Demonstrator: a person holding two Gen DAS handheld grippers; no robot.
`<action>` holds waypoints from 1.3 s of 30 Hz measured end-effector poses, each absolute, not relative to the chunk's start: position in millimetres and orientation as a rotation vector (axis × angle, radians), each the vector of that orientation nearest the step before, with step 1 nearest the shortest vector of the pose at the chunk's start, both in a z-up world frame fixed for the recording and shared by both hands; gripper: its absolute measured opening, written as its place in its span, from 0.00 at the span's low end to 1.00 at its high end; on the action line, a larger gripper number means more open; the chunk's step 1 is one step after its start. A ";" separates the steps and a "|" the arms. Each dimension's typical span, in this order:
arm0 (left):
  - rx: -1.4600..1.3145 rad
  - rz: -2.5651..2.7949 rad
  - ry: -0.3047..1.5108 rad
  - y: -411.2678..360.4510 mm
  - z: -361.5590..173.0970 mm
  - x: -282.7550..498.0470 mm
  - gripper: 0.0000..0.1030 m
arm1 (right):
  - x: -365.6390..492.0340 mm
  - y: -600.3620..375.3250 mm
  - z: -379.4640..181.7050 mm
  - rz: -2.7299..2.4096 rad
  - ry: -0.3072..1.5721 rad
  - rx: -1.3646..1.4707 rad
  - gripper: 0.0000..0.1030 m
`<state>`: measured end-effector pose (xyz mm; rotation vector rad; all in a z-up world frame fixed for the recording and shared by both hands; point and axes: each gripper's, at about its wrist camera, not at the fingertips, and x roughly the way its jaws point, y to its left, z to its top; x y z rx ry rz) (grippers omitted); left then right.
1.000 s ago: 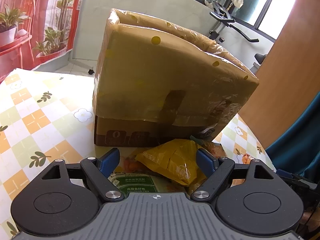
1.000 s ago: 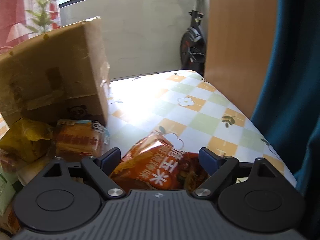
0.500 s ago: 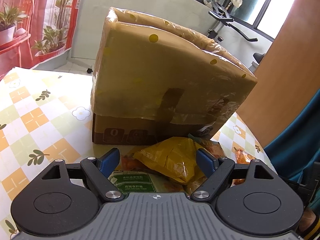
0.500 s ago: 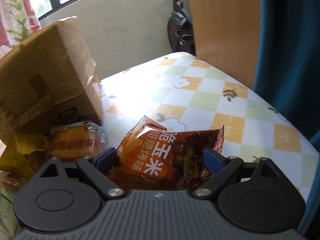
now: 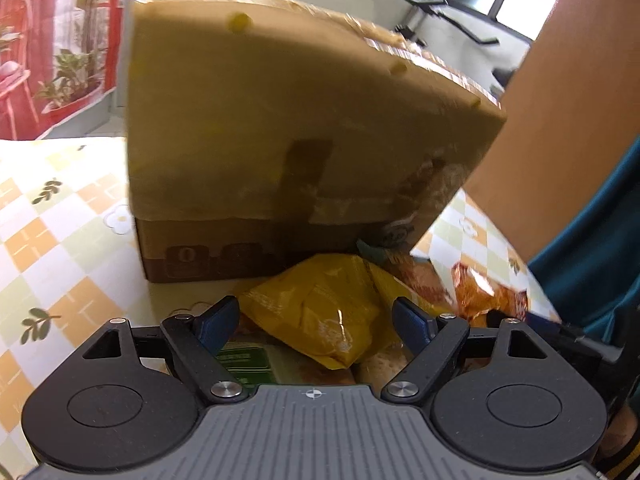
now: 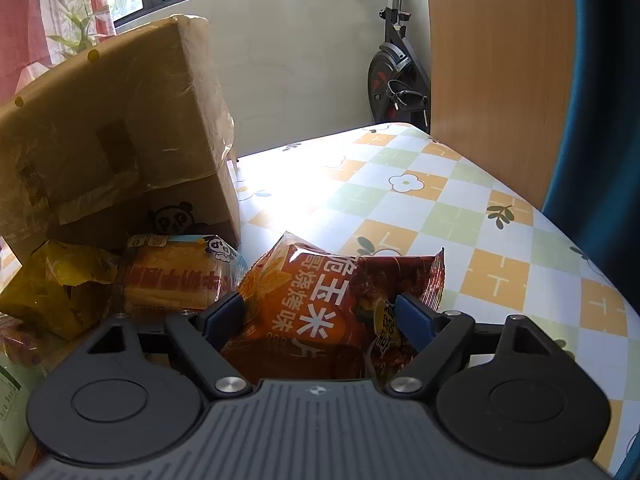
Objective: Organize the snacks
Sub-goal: 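Grasp the yellow bag with the left tool while the right tool grasps another orange corn-snack bag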
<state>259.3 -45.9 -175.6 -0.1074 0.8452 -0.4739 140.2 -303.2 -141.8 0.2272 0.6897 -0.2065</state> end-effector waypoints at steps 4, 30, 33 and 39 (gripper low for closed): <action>-0.052 -0.477 0.865 -60.2 -187.2 266.9 0.83 | 139.9 -304.6 -142.5 -0.203 0.688 0.233 0.82; -0.064 -0.498 0.800 -54.2 -183.0 261.4 0.54 | 142.6 -314.5 -150.9 -0.204 0.677 0.289 0.83; -0.082 -0.499 0.782 -46.8 -175.0 255.1 0.54 | 137.9 -313.9 -144.7 -0.202 0.651 0.281 0.61; -0.112 -0.492 0.750 -31.0 -161.9 244.1 0.54 | 130.6 -320.1 -131.1 -0.209 0.629 0.294 0.32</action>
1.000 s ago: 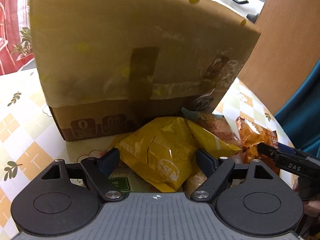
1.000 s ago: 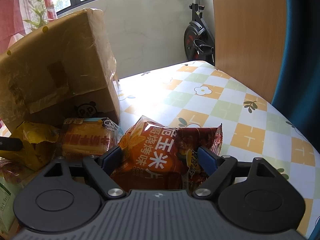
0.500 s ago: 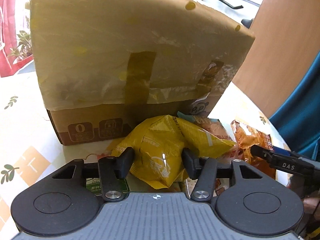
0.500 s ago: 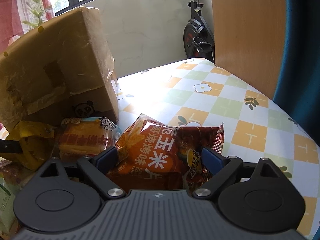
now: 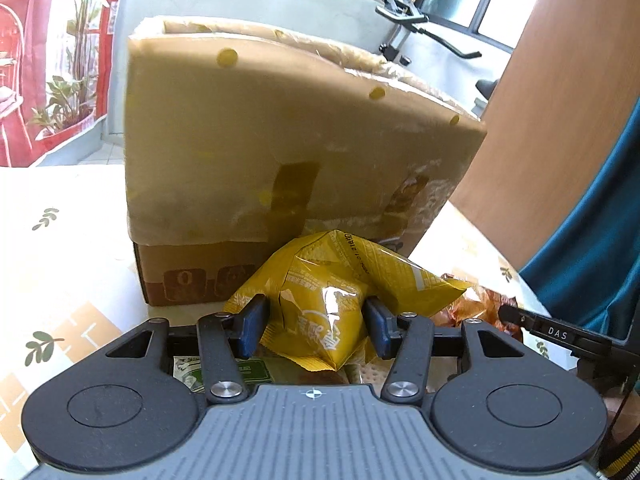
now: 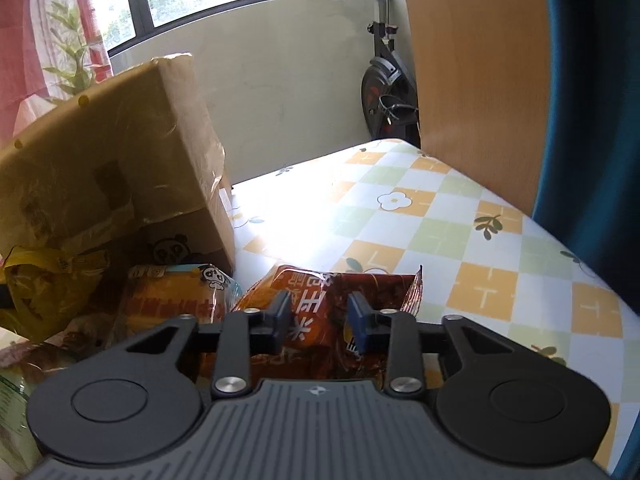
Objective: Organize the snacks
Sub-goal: 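Grasp the yellow bag with the left tool while the right tool grasps another orange corn-snack bag, then lift both held bags and carry them over the open box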
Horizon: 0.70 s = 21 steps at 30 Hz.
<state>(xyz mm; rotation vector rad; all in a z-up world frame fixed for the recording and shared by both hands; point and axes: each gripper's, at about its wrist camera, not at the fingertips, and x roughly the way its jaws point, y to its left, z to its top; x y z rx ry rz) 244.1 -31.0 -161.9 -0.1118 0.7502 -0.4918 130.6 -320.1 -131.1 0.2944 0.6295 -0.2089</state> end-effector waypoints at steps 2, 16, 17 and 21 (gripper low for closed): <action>-0.120 -0.486 0.744 -26.8 -159.3 240.7 0.54 | 131.4 -323.9 -130.4 -0.209 0.648 0.325 0.36; -0.134 -0.481 0.708 -16.2 -151.6 229.8 0.54 | 169.4 -316.7 -134.6 -0.345 0.742 0.353 0.93; -0.132 -0.480 0.707 -15.5 -151.6 229.2 0.54 | 174.9 -314.7 -139.3 -0.354 0.786 0.344 0.93; -0.135 -0.476 0.708 -14.4 -153.4 229.9 0.54 | 175.8 -306.4 -144.6 -0.355 0.770 0.285 0.96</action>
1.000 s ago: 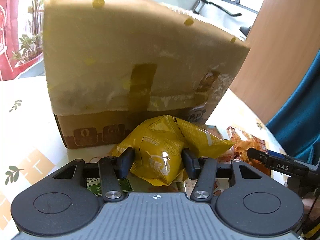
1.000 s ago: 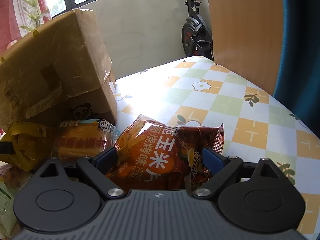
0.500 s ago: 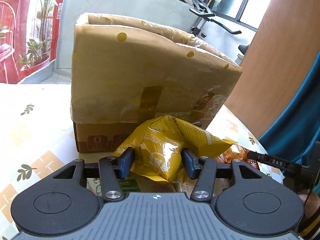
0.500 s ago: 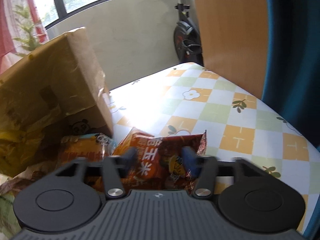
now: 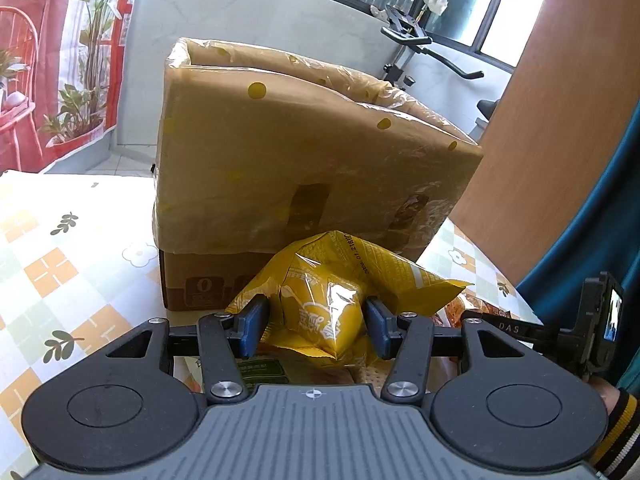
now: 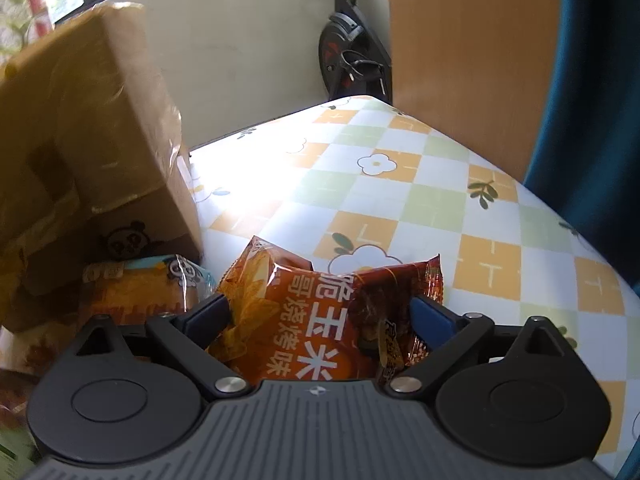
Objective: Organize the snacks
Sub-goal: 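Lift both held bags and carry them over the open box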
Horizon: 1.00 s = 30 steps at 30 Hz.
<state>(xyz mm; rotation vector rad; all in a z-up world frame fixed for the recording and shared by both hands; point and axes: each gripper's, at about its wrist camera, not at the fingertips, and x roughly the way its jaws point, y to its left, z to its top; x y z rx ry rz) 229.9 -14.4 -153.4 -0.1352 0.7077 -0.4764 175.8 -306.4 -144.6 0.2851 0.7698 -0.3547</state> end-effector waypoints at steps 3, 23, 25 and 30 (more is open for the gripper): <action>-0.137 -0.475 0.707 -14.3 -152.5 230.0 0.54 | 172.2 -308.9 -150.4 -0.353 0.749 0.290 0.96; -0.131 -0.486 0.667 -11.6 -143.9 223.7 0.54 | 138.8 -323.9 -132.9 -0.290 0.654 0.420 0.65; -0.129 -0.490 0.655 -11.1 -140.5 222.4 0.54 | 135.6 -322.8 -124.6 -0.281 0.623 0.426 0.64; -0.117 -0.513 0.600 -10.7 -125.1 217.6 0.54 | 133.8 -317.8 -90.5 -0.247 0.523 0.405 0.64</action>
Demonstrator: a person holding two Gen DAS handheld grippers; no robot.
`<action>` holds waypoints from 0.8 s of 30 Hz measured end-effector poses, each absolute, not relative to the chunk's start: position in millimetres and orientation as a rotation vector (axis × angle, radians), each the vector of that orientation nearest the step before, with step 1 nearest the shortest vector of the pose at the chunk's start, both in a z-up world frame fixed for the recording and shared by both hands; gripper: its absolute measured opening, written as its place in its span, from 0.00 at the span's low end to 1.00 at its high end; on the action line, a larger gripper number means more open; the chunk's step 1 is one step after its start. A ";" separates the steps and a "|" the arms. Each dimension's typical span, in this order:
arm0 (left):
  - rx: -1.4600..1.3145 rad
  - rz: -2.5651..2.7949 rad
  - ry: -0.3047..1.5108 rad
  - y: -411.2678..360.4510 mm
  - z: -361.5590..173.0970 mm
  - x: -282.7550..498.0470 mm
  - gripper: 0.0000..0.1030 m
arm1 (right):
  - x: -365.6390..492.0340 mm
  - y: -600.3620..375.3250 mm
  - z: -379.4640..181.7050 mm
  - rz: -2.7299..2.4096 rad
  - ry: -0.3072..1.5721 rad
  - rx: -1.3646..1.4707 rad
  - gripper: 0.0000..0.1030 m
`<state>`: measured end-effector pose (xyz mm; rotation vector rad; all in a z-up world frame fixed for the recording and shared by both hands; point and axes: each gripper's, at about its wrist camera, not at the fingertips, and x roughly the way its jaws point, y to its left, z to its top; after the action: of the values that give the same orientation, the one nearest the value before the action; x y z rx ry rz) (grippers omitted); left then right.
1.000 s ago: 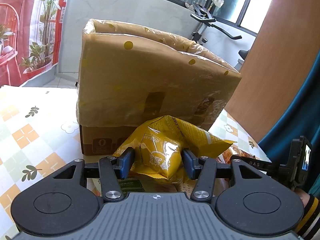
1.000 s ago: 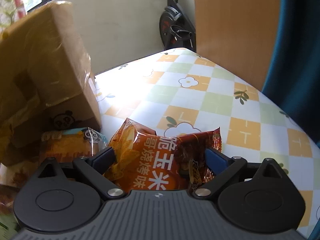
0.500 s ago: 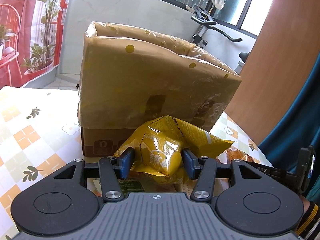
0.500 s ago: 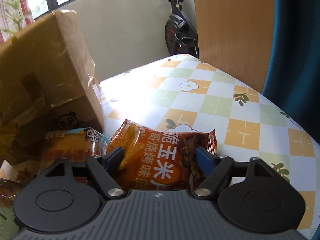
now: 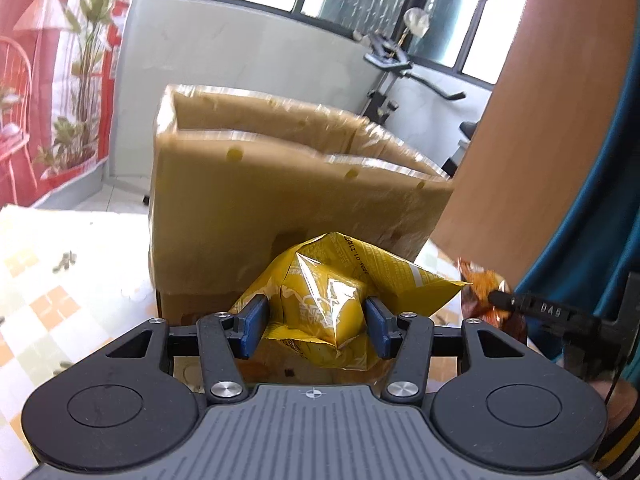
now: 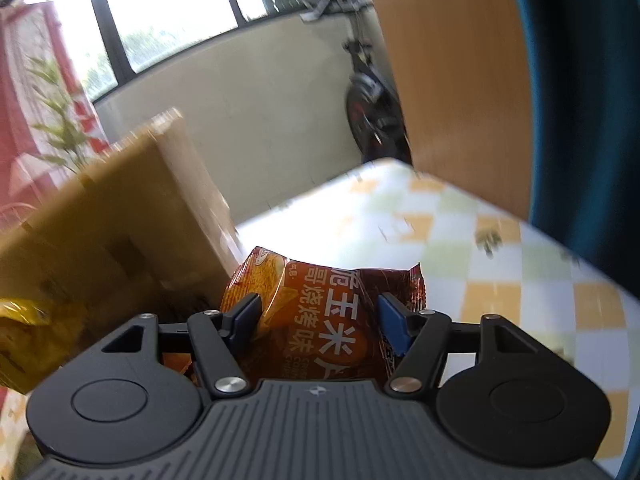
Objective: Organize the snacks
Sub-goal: 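Lift both held bags and carry them over the open box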
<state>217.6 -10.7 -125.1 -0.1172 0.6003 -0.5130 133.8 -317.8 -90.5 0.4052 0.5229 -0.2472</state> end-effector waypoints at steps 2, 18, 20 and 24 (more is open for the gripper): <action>-0.115 -0.521 0.565 -9.5 -115.3 215.8 0.54 | 134.9 -314.0 -73.2 -0.229 0.478 0.382 0.64; -0.145 -0.450 0.314 -3.3 -40.9 242.9 0.54 | 185.9 -257.1 44.6 0.001 0.182 0.162 0.63; -0.154 -0.440 0.302 -4.2 -35.5 251.7 0.54 | 199.1 -245.9 49.4 0.034 0.165 0.132 0.63; -0.152 -0.414 0.299 -9.0 -33.0 268.2 0.54 | 230.6 -221.8 48.6 0.084 0.149 0.067 0.63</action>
<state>268.2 -9.0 -33.0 -0.1517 0.2993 -0.4140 230.6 -221.8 48.6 0.0667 0.1489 0.0845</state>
